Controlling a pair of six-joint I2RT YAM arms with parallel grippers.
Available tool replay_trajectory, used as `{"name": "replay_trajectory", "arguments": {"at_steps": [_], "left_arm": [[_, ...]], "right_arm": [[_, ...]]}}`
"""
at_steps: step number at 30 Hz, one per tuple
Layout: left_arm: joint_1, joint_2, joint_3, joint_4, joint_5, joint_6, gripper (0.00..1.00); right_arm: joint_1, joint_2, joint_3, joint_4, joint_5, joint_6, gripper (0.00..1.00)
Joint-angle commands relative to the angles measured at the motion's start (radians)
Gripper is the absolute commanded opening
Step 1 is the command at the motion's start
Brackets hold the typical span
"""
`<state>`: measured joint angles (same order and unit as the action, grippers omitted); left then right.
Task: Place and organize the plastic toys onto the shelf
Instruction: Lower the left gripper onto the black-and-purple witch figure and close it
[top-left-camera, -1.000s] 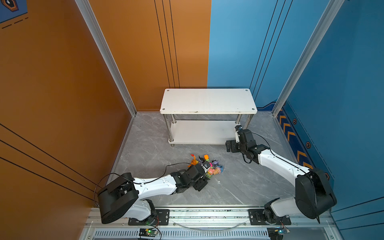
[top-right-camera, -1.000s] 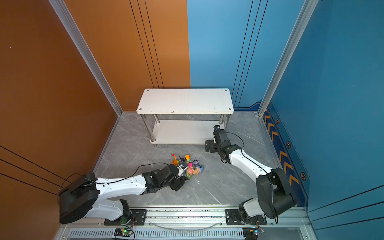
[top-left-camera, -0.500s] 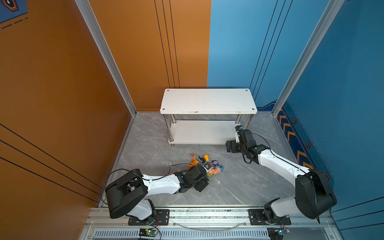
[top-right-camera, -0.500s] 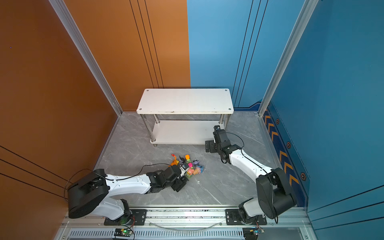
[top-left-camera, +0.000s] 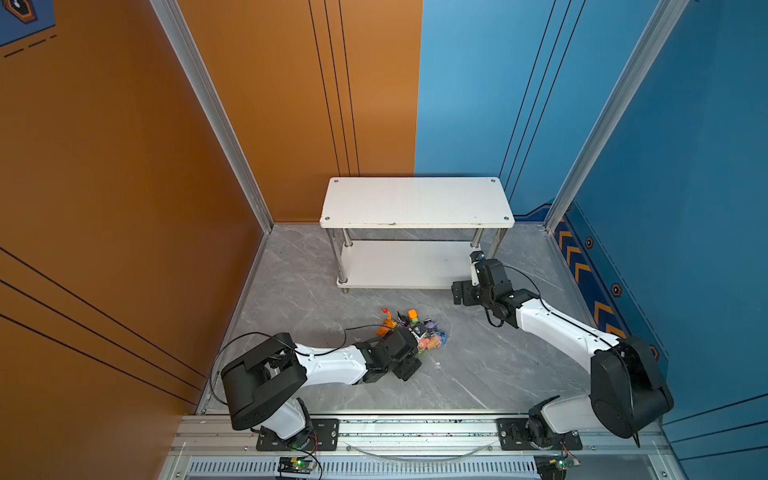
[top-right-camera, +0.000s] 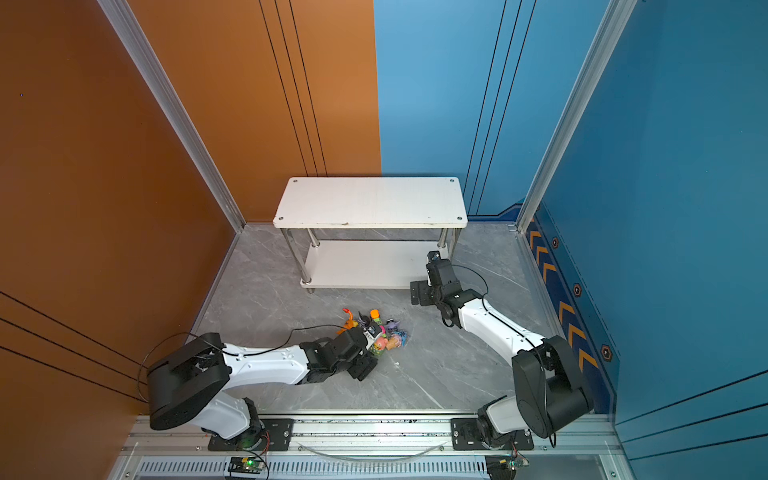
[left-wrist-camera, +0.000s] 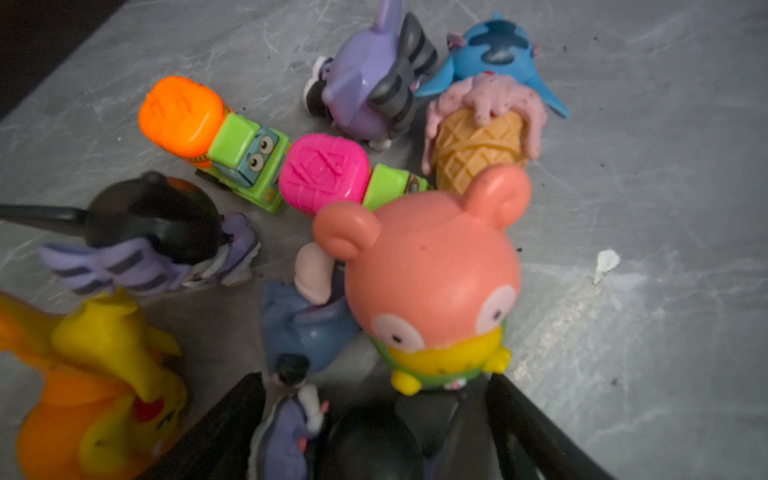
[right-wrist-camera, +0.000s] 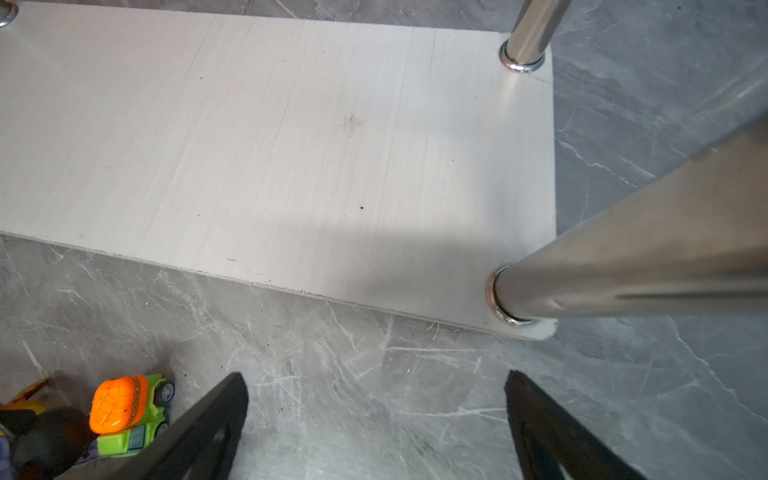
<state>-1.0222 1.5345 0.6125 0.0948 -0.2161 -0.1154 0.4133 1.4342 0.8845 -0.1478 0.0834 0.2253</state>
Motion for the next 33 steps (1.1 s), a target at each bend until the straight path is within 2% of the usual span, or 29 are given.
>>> {"name": "replay_trajectory", "arguments": {"at_steps": [1,8,14,21,29,33], "left_arm": [[0.007,0.032,-0.002,-0.056,0.015,0.0,0.81],[0.016,0.023,0.001,-0.065,0.024,0.005,0.7],[0.033,-0.022,-0.046,-0.03,0.036,-0.01,0.66],[0.06,-0.058,-0.064,-0.036,0.048,-0.008,0.69],[0.114,-0.116,-0.085,-0.021,0.118,-0.013,0.69],[0.133,-0.135,-0.083,-0.041,0.136,-0.007,0.75]], "right_arm": [[-0.005,-0.027,-0.015,-0.019,0.031,-0.003,0.98],[-0.009,-0.028,-0.025,-0.009,0.03,-0.003,0.98],[-0.004,-0.024,-0.015,-0.018,0.016,0.008,0.98],[-0.003,-0.042,-0.034,-0.017,0.03,0.005,0.98],[-0.004,-0.04,-0.059,0.001,0.034,0.004,0.98],[-0.004,-0.042,-0.064,0.003,0.036,0.002,0.98]]}}
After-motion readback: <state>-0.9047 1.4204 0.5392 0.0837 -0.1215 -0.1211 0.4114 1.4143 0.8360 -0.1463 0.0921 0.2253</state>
